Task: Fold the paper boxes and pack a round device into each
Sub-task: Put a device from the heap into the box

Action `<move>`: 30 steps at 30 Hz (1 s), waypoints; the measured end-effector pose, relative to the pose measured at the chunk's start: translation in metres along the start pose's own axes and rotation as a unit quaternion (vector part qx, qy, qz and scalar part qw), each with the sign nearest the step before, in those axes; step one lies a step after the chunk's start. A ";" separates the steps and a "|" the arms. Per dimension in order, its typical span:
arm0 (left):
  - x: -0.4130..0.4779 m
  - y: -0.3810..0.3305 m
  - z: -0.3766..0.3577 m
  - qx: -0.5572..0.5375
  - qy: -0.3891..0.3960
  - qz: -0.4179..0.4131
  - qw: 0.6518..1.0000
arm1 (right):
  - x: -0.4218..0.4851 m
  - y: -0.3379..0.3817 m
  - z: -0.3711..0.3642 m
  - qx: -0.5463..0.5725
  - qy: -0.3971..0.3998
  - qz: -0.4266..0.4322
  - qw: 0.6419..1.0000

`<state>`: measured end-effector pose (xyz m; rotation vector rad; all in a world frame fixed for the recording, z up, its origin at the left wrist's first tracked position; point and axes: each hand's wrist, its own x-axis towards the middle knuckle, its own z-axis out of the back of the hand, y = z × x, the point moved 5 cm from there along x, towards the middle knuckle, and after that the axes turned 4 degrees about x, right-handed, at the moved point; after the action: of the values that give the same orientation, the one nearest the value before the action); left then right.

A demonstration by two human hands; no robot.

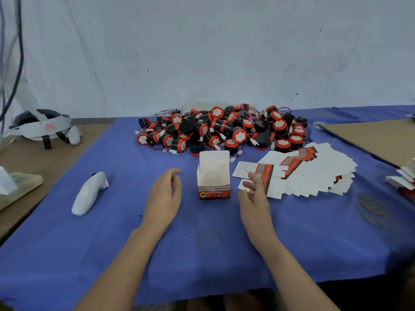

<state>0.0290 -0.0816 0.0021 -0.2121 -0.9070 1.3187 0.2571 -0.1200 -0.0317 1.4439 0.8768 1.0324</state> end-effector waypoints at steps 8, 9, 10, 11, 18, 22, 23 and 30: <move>-0.004 0.010 -0.022 0.036 0.108 -0.048 0.992 | 0.011 0.006 -0.027 -0.108 0.084 0.016 0.991; -0.004 0.012 -0.023 0.028 0.119 -0.048 0.991 | 0.015 0.006 -0.030 -0.107 0.085 0.008 0.991; -0.004 0.013 -0.025 0.020 0.130 -0.047 0.990 | 0.018 0.006 -0.032 -0.110 0.088 -0.001 0.990; -0.004 0.014 -0.026 0.015 0.138 -0.045 0.989 | 0.021 0.006 -0.035 -0.122 0.092 -0.005 0.988; -0.002 0.011 -0.024 0.005 0.150 -0.050 0.987 | 0.019 0.005 -0.044 -0.242 0.126 0.069 0.960; -0.003 0.008 -0.021 0.000 0.143 -0.052 0.988 | 0.018 0.006 -0.044 -0.256 0.144 0.085 0.952; -0.003 0.008 -0.021 -0.003 0.144 -0.050 0.988 | 0.018 0.006 -0.045 -0.253 0.144 0.090 0.952; 0.001 0.017 -0.022 -0.089 0.140 0.028 0.986 | 0.023 -0.002 -0.041 -0.166 0.100 0.035 0.980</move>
<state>0.0314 -0.0680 -0.0226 -0.5522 -0.7836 1.2225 0.2270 -0.0838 -0.0301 1.1099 0.7563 1.3256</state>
